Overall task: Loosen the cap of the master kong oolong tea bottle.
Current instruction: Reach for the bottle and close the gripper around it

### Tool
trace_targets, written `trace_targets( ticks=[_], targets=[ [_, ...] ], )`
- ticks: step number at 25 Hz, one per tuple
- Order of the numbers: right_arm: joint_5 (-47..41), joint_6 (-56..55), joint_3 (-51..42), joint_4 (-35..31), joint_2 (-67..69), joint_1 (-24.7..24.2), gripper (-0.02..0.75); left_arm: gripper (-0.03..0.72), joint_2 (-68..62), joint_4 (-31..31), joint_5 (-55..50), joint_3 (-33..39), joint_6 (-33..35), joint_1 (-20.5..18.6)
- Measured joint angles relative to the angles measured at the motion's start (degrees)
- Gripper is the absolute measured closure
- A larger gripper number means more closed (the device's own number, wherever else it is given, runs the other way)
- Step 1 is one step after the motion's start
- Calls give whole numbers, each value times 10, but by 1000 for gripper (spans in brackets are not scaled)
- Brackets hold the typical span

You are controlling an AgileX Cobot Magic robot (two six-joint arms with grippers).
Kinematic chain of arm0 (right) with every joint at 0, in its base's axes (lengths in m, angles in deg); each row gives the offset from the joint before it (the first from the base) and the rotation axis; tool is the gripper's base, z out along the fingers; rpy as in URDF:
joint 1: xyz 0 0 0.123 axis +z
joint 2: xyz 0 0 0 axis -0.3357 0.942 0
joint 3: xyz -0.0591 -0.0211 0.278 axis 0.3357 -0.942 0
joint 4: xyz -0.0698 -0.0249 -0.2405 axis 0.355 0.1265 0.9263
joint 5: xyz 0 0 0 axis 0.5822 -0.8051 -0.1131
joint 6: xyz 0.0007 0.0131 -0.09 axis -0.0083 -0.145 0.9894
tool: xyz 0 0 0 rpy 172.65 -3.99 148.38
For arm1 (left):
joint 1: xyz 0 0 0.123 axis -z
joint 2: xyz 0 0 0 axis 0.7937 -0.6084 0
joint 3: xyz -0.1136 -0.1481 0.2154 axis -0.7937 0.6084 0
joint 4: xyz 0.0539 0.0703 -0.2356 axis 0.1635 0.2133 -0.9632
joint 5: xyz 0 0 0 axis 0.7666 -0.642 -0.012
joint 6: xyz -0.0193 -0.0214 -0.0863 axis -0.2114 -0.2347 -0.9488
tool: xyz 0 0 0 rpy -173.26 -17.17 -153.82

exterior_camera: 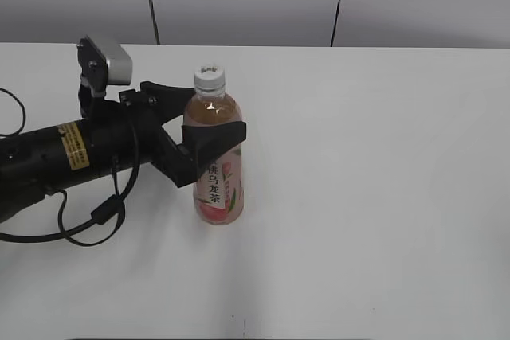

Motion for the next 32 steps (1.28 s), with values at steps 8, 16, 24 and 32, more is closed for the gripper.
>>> trace_targets(
  ticks=[8, 16, 24, 32],
  targets=[
    [0, 0, 0, 0, 0, 0, 207, 97, 0, -1, -4, 0, 0, 1],
    [0, 0, 0, 0, 0, 0, 207, 113, 0, 0, -8, 0, 0, 2],
    [0, 0, 0, 0, 0, 0, 207, 221, 0, 4, -9, 0, 0, 3],
    [0, 0, 0, 0, 0, 0, 207, 221, 0, 4, -9, 0, -1, 3]
  ],
)
